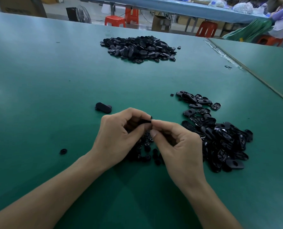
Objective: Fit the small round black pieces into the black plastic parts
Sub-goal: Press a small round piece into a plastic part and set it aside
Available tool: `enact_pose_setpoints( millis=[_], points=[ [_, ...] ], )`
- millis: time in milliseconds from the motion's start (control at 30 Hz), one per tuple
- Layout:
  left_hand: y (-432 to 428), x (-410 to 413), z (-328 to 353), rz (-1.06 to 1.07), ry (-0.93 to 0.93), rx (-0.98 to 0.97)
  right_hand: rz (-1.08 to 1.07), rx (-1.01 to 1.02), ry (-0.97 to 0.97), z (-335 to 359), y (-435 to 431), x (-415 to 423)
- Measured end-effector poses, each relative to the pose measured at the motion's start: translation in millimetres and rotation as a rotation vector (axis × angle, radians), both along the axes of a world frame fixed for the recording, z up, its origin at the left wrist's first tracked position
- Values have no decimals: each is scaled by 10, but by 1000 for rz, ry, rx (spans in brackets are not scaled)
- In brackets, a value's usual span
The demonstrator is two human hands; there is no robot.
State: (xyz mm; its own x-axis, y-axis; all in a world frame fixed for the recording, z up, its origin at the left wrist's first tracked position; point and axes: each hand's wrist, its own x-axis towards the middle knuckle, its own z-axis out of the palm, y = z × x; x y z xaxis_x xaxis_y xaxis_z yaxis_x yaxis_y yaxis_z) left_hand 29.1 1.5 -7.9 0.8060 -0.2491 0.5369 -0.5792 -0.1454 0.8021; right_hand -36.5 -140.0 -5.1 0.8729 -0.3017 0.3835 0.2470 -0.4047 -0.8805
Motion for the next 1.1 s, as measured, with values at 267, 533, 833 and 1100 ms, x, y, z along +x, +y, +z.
enact_pose_setpoints(
  millis=[267, 533, 833, 1100],
  points=[
    [-6, -12, -12, -22, -11, 2, -18, -12, 48, 56, 2, -9],
    [2, -13, -9, -38, 0, -7, -36, -38, 47, 104, 34, 3],
    [2, -18, -15, -11, -29, 16, -70, -182, 57, 118, 27, -3],
    [-23, -21, -21, -48, 36, -65, -79, -2, 43, 113, 108, 6]
  ],
)
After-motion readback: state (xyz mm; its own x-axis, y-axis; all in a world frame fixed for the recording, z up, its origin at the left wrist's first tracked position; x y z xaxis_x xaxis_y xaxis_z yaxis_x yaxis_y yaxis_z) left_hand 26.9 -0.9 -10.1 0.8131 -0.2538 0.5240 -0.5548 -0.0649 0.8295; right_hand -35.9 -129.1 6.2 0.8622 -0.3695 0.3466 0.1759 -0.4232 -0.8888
